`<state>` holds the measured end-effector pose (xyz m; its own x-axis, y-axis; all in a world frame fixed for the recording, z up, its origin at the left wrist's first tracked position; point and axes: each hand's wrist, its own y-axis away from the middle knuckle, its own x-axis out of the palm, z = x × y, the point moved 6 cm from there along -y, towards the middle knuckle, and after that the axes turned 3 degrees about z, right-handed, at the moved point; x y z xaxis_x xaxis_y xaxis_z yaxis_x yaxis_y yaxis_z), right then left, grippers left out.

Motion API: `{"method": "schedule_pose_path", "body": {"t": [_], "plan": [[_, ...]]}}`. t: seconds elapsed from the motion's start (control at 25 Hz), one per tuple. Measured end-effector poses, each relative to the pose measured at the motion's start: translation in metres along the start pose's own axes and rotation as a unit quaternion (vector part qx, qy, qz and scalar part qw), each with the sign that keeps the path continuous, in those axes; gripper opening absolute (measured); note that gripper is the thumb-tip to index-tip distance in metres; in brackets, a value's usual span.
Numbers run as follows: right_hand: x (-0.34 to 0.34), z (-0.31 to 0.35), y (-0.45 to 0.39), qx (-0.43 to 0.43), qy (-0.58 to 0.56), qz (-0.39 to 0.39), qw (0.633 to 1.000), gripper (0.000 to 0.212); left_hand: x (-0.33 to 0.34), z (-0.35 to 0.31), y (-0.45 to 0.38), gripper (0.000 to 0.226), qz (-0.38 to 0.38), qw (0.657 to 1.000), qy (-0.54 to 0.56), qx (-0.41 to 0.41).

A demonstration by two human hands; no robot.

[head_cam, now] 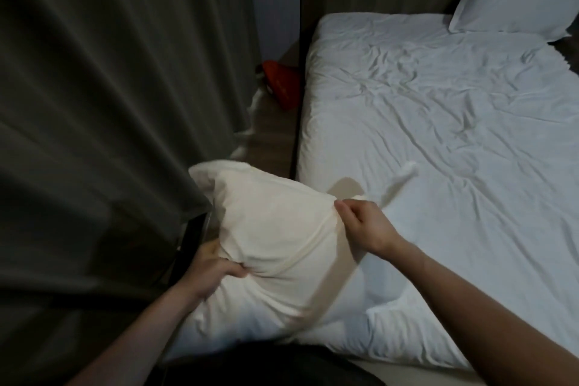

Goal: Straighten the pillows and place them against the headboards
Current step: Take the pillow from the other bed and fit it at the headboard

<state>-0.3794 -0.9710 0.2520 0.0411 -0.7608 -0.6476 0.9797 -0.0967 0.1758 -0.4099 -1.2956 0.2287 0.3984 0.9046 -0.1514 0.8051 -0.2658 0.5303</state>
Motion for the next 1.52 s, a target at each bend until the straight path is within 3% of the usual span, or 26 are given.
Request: {"method": "schedule_pose_path", "body": {"t": [0.12, 0.2, 0.28, 0.32, 0.4, 0.44, 0.52, 0.56, 0.6, 0.68, 0.84, 0.96, 1.0, 1.12, 1.2, 1.32, 1.4, 1.52], "plan": [[-0.003, -0.003, 0.036, -0.009, -0.003, -0.002, 1.000, 0.052, -0.011, -0.014, -0.010, 0.067, -0.038, 0.998, -0.040, 0.021], [0.001, -0.012, 0.047, -0.002, -0.002, -0.009, 1.000, 0.052, -0.011, -0.048, -0.008, 0.060, -0.095, 0.987, -0.066, 0.111], [0.005, -0.023, 0.053, 0.000, 0.020, -0.019, 1.000, 0.053, 0.004, -0.103, 0.003, 0.051, -0.168, 0.940, -0.142, 0.260], [0.009, -0.027, 0.055, -0.002, 0.032, -0.018, 0.999, 0.053, 0.021, -0.129, 0.007, 0.049, -0.165, 0.912, -0.176, 0.331], [0.021, -0.030, 0.058, -0.016, 0.053, -0.010, 0.998, 0.052, 0.070, -0.170, 0.000, 0.050, -0.074, 0.861, -0.292, 0.411], [0.027, -0.030, 0.058, -0.023, 0.059, -0.004, 0.998, 0.051, 0.098, -0.174, -0.014, 0.054, -0.003, 0.826, -0.399, 0.399], [0.037, -0.028, 0.056, -0.031, 0.069, 0.007, 0.997, 0.051, 0.132, -0.148, -0.050, 0.070, 0.136, 0.742, -0.596, 0.275], [0.040, -0.029, 0.054, -0.028, 0.074, 0.014, 0.997, 0.051, 0.138, -0.129, -0.066, 0.074, 0.183, 0.712, -0.647, 0.204], [0.043, -0.033, 0.053, -0.023, 0.078, 0.023, 0.996, 0.052, 0.138, -0.112, -0.079, 0.071, 0.210, 0.703, -0.664, 0.143], [0.049, -0.042, 0.052, -0.006, 0.084, 0.051, 0.995, 0.054, 0.137, -0.088, -0.087, 0.047, 0.230, 0.722, -0.646, 0.088], [0.054, -0.058, 0.057, 0.022, 0.050, 0.117, 0.992, 0.048, 0.128, -0.063, -0.077, 0.022, 0.234, 0.790, -0.551, 0.134], [0.019, -0.068, 0.053, 0.017, 0.011, 0.038, 0.999, 0.023, 0.110, -0.066, -0.074, 0.022, 0.198, 0.838, -0.482, 0.165], [0.004, -0.074, 0.049, 0.008, 0.030, -0.005, 0.999, 0.025, 0.106, -0.069, -0.073, 0.022, 0.190, 0.840, -0.478, 0.174], [-0.025, -0.091, 0.034, 0.033, 0.139, 0.011, 0.990, 0.082, 0.105, -0.079, -0.069, 0.022, 0.179, 0.839, -0.471, 0.207], [-0.027, -0.103, 0.024, 0.085, 0.214, 0.054, 0.972, 0.073, 0.106, -0.087, -0.067, 0.021, 0.173, 0.834, -0.471, 0.228], [-0.026, -0.116, 0.023, 0.129, 0.200, 0.045, 0.970, 0.020, 0.098, -0.098, -0.074, 0.021, 0.165, 0.835, -0.468, 0.237], [-0.032, -0.111, 0.020, 0.121, 0.133, -0.011, 0.984, 0.040, 0.086, -0.101, -0.086, 0.022, 0.160, 0.841, -0.460, 0.237], [-0.046, -0.087, 0.012, 0.120, 0.022, -0.102, 0.987, 0.045, 0.063, -0.101, -0.110, 0.021, 0.163, 0.846, -0.449, 0.236]]}}
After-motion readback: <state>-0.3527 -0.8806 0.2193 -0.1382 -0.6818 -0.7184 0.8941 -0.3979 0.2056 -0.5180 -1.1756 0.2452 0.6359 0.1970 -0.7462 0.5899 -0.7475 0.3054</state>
